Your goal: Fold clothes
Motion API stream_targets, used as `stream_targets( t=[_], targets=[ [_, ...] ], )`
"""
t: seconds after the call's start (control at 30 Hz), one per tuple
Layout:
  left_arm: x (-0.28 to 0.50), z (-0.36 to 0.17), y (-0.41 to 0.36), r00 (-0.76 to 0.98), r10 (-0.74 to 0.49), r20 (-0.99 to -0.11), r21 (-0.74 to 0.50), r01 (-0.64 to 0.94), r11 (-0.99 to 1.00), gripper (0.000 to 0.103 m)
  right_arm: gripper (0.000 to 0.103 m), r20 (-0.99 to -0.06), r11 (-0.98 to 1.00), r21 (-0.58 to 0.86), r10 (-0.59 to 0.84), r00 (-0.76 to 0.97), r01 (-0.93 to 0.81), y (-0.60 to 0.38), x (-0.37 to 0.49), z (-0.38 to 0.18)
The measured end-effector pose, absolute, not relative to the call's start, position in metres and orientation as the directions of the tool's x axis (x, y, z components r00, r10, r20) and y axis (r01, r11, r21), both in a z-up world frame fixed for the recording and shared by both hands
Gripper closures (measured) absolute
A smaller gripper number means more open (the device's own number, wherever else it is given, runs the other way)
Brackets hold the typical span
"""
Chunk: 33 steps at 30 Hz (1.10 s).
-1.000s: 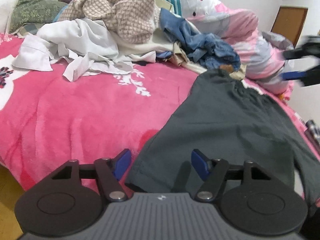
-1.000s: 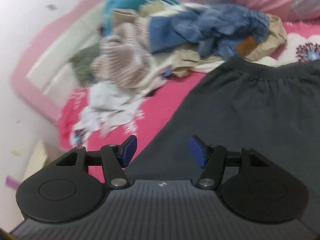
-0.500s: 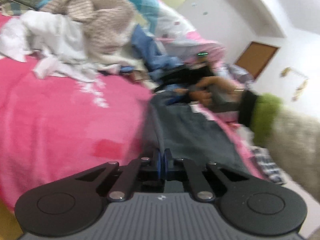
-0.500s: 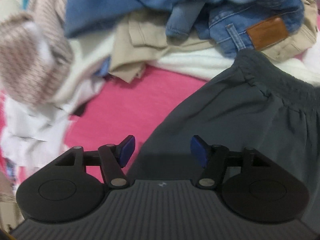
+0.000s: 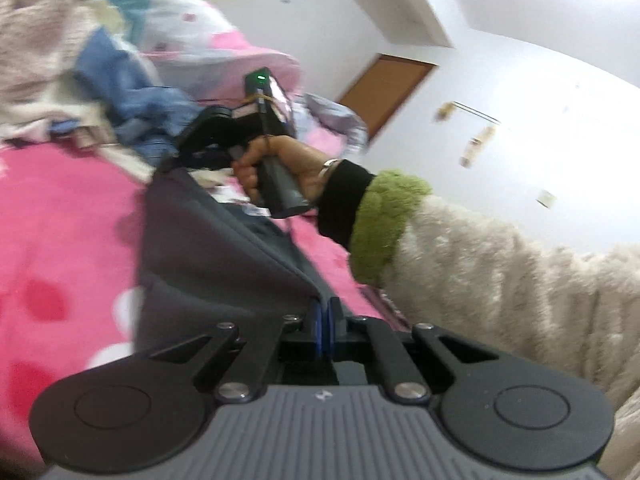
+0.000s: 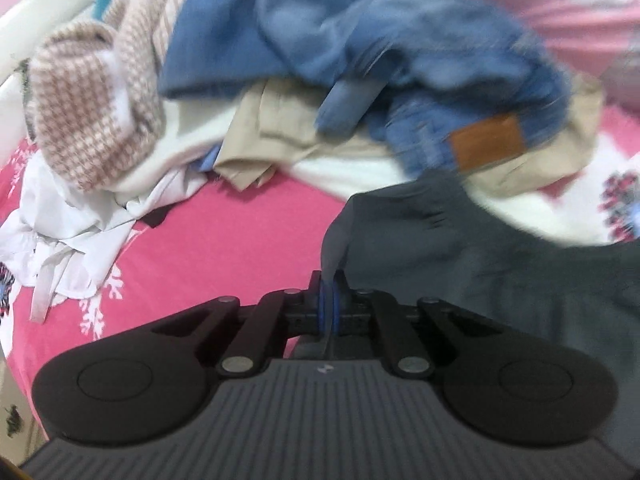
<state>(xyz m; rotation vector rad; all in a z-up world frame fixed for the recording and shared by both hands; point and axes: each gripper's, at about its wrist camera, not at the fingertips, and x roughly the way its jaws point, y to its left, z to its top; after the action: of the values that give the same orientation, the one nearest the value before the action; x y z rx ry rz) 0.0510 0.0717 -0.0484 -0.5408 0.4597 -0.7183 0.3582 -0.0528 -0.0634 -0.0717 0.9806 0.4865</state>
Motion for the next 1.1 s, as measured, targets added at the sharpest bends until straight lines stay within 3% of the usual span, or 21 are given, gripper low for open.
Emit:
stream_targets(
  t=[0.43,0.93,1.1],
  targets=[
    [0.119,-0.024,-0.058,0.484,-0.850,-0.209,-0.593,0.628,0.503,0.099,0.101,-0.733,0.903,0.139,0.369,0.571,-0.405,-0.200,0.378,-0.022],
    [0.211,-0.065,-0.183,0.325,-0.880,-0.347,-0.631,0.613,0.475,0.099,0.101,-0.718,0.938,0.224,0.343,0.605,-0.267,-0.349,0.414,-0.091],
    [0.235,-0.073,-0.189,0.321,-0.864,-0.387,-0.653,0.566,0.503,0.099,0.091,-0.709,0.942,0.293,0.327,0.625,-0.161,-0.383,0.413,-0.115]
  ],
)
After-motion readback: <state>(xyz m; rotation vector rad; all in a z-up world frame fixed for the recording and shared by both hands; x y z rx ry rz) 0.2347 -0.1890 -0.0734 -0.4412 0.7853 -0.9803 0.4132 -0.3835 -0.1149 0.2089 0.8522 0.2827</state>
